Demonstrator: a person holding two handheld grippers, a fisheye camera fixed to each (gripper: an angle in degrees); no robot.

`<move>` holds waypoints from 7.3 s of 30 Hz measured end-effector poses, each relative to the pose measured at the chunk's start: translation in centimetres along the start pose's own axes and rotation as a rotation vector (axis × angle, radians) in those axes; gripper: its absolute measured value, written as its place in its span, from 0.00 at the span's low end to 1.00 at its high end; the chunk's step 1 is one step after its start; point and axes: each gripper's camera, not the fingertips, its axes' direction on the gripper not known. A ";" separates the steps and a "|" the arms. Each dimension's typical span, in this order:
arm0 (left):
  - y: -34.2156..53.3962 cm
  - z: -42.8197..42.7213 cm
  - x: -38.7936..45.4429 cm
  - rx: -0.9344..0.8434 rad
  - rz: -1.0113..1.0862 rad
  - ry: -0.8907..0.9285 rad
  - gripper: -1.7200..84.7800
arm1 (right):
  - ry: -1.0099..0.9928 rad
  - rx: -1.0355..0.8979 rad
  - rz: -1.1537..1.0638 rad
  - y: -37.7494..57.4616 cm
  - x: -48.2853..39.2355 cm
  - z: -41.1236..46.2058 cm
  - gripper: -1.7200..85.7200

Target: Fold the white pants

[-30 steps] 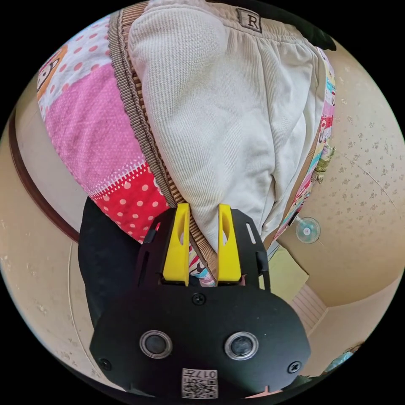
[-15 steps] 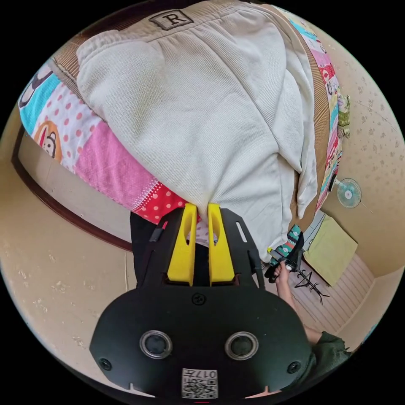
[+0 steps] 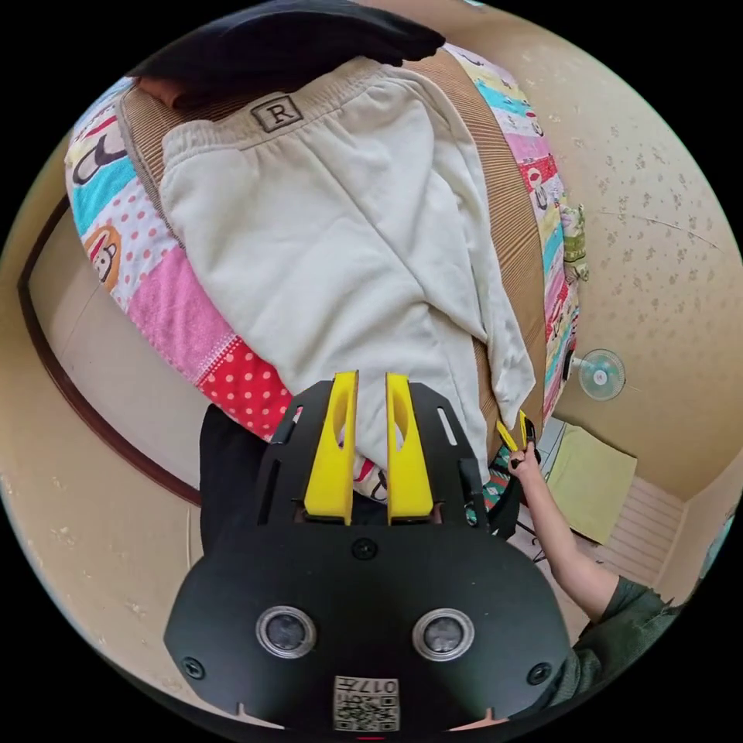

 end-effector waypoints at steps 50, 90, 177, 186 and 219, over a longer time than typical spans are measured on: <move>-6.3 -7.9 -14.0 0.165 -0.254 0.544 0.12 | -0.819 0.728 0.717 43.5 25.7 -23.0 0.02; -8.9 -1.8 -6.2 -0.460 -0.147 0.448 0.13 | -0.615 0.653 0.671 32.3 17.5 -15.7 0.17; -4.8 14.3 7.7 -0.283 0.606 -0.074 0.23 | 0.003 -0.088 -0.070 31.7 7.8 -10.3 0.02; -7.5 22.1 4.4 -0.742 0.268 0.172 0.13 | 0.623 -0.291 -0.253 26.3 1.1 4.9 0.02; 1.9 28.7 20.6 -0.986 0.341 -0.014 0.25 | 0.103 0.055 -0.232 16.1 12.7 -16.5 0.19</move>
